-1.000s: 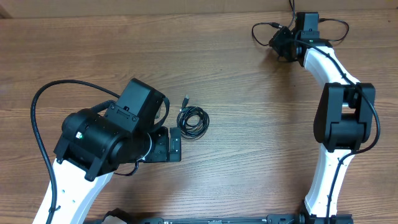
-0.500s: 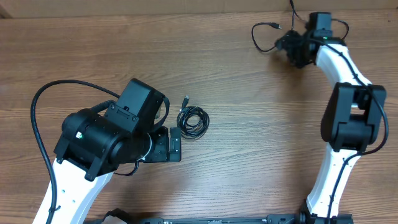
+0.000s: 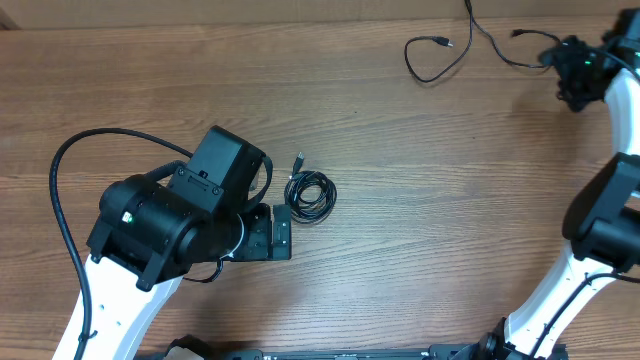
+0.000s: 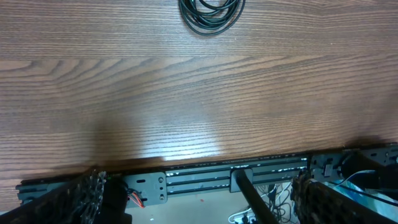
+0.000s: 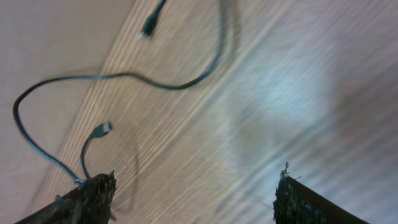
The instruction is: Untangle cables
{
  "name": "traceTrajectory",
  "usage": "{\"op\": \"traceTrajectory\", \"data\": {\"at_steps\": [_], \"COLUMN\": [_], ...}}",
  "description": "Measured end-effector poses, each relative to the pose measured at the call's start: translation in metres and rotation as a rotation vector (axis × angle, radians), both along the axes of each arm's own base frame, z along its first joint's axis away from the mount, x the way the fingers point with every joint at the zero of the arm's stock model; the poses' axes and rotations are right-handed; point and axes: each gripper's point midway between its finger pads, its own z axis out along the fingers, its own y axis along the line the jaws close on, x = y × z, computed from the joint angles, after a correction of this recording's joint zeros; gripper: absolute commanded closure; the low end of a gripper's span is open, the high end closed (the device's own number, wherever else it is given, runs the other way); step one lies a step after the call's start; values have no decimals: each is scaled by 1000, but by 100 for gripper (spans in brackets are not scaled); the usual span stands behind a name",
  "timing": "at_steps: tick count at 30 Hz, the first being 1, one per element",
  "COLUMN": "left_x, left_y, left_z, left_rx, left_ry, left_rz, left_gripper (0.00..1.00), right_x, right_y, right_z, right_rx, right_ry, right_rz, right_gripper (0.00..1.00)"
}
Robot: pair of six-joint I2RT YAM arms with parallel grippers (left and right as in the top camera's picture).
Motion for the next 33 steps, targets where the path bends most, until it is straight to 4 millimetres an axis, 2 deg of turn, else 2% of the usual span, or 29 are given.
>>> {"op": "traceTrajectory", "data": {"at_steps": [2, 5, 10, 19, 22, 23, 27, 33], "left_x": [0, 0, 0, 0, 0, 0, 1, 1], "left_y": [0, 0, 0, 0, 0, 0, 1, 1], "left_z": [0, 0, 0, 0, 0, 0, 0, 0], "left_rx": [0, 0, 0, 0, 1, 1, 4, 7], "left_ry": [0, 0, 0, 1, 1, 1, -1, -3], "left_rz": [0, 0, 0, 0, 0, 0, 1, 2], "left_gripper": [0, 1, 0, 0, 0, 0, 1, 1], "right_x": [-6, -10, -13, -7, -7, -7, -7, 6], "right_y": [-7, -7, 3, 30, 29, 26, 11, -4], "right_z": [-2, -4, -7, -9, -10, -10, -10, -2], "right_rx": [-13, -31, -41, -52, -77, -92, -165, -240], "right_ry": [13, 27, 50, 57, 64, 69, 83, 34], "right_rz": [11, 46, 96, 173, 174, 167, 132, 92], "right_gripper": [18, 18, 17, 8, 7, 8, 24, 27]}}
